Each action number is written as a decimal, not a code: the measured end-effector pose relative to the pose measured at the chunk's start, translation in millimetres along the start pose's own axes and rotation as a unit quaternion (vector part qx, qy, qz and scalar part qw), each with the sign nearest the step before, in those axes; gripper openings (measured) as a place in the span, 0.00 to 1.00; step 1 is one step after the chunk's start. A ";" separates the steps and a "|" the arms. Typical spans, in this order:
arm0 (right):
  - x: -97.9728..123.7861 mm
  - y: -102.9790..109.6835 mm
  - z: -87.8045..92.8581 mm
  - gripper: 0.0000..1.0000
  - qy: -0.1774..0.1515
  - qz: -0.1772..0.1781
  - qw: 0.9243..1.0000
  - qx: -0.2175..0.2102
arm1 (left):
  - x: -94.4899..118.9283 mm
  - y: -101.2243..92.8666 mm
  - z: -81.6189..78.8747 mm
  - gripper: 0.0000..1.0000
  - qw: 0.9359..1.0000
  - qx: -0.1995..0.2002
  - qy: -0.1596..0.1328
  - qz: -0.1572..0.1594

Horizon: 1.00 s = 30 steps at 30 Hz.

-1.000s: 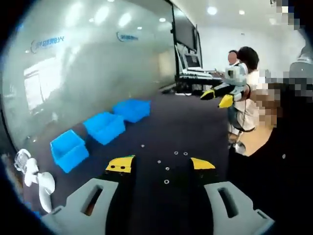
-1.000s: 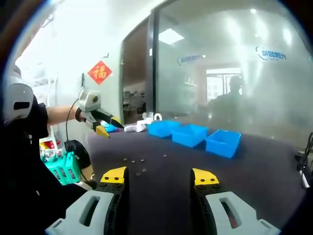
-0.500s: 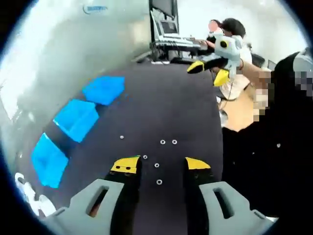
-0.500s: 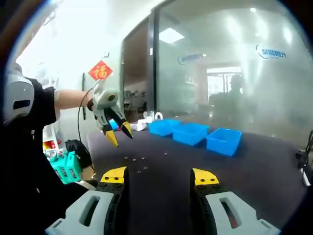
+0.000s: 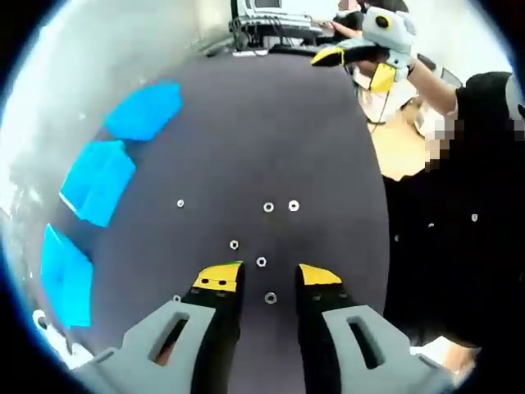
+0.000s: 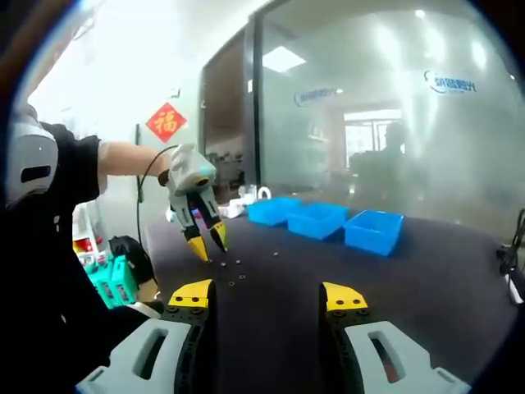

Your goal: Sort the screws, nuts, and washers into the corresponding bins

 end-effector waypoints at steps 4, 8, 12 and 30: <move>-0.7 0.2 2.8 0.46 0.004 0.001 1.000 0.003 | -3.5 2.9 -0.7 0.19 1.000 -0.001 0.005 0.005; -2.1 2.5 3.6 0.46 0.008 -0.001 1.000 0.014 | -8.4 6.3 1.5 0.17 1.000 -0.003 0.015 0.009; -2.8 4.9 4.3 0.46 0.012 -0.006 1.000 0.019 | -12.6 12.8 3.3 0.16 1.000 -0.001 0.022 0.009; 3.1 18.3 12.9 0.46 0.052 -0.060 0.995 0.057 | -17.1 12.4 4.8 0.13 0.999 -0.003 0.035 0.030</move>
Point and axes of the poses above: the point that each gripper's makers call its tool centre point, and the gripper's own axes: x roughly backward along the fingers, y roughly to its left, z roughly out of its underside, the point moved 1 cm from there along x, roughly backward along the fingers, and after that the axes turned 5 degrees about z, right-handed, at the moved point
